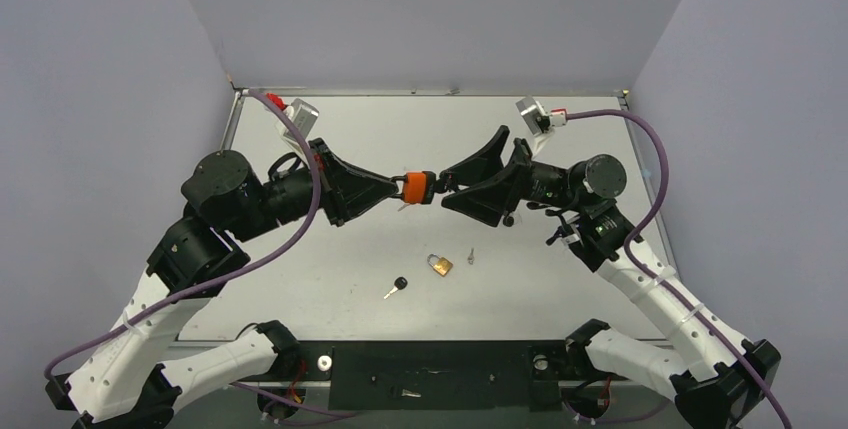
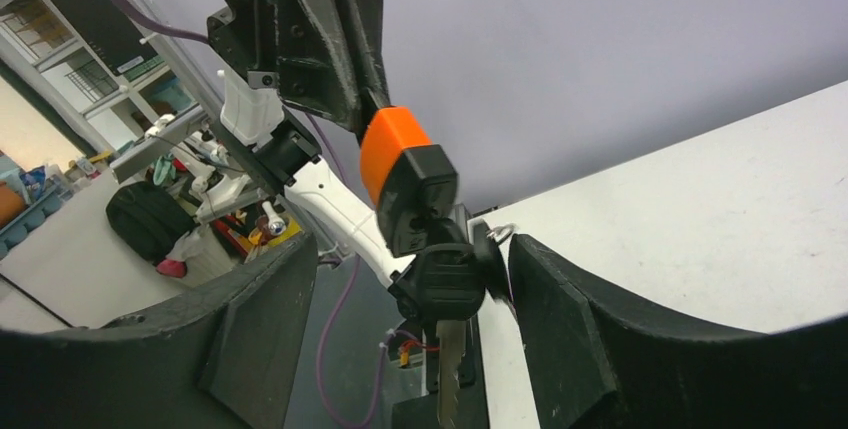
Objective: Lock with the key
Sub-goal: Lock the lock.
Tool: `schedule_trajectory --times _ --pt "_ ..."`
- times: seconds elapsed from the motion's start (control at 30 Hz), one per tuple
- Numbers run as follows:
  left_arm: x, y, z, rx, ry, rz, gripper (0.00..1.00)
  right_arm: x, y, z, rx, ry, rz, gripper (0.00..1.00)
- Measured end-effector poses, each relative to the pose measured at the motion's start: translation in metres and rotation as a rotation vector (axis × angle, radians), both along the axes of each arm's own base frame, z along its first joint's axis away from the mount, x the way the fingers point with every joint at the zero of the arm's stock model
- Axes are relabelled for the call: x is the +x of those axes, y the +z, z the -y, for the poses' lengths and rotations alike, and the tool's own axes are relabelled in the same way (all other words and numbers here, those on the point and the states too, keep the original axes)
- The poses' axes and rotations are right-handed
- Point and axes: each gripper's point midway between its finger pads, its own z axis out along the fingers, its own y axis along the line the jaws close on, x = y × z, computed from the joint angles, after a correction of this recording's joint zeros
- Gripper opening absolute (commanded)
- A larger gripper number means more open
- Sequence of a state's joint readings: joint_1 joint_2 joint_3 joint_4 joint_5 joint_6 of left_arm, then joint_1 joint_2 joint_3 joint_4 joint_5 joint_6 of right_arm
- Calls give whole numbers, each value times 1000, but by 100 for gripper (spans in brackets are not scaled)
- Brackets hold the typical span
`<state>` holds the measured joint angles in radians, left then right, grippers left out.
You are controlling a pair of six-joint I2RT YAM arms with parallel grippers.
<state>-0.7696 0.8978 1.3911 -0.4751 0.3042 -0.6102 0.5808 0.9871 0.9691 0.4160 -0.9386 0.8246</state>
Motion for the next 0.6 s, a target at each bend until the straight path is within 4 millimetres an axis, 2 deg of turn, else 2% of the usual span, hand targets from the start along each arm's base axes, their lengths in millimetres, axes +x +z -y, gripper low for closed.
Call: schedule_trajectory --times 0.17,0.27,0.33,0.5,0.6 --pt "-6 1 1 -6 -35 -10 0 10 -7 -2 -17 -4 -20 56" --pt "-6 1 1 -8 -40 -13 0 12 -8 -1 -19 -12 -15 48" --pt "-5 1 1 -9 -38 -16 0 12 -8 -1 -19 -10 -14 42" --pt "-4 1 0 -16 -32 -28 0 7 -2 0 0 8 -7 42" --pt "-4 3 0 -23 -33 -29 0 2 1 -2 9 27 5 32"
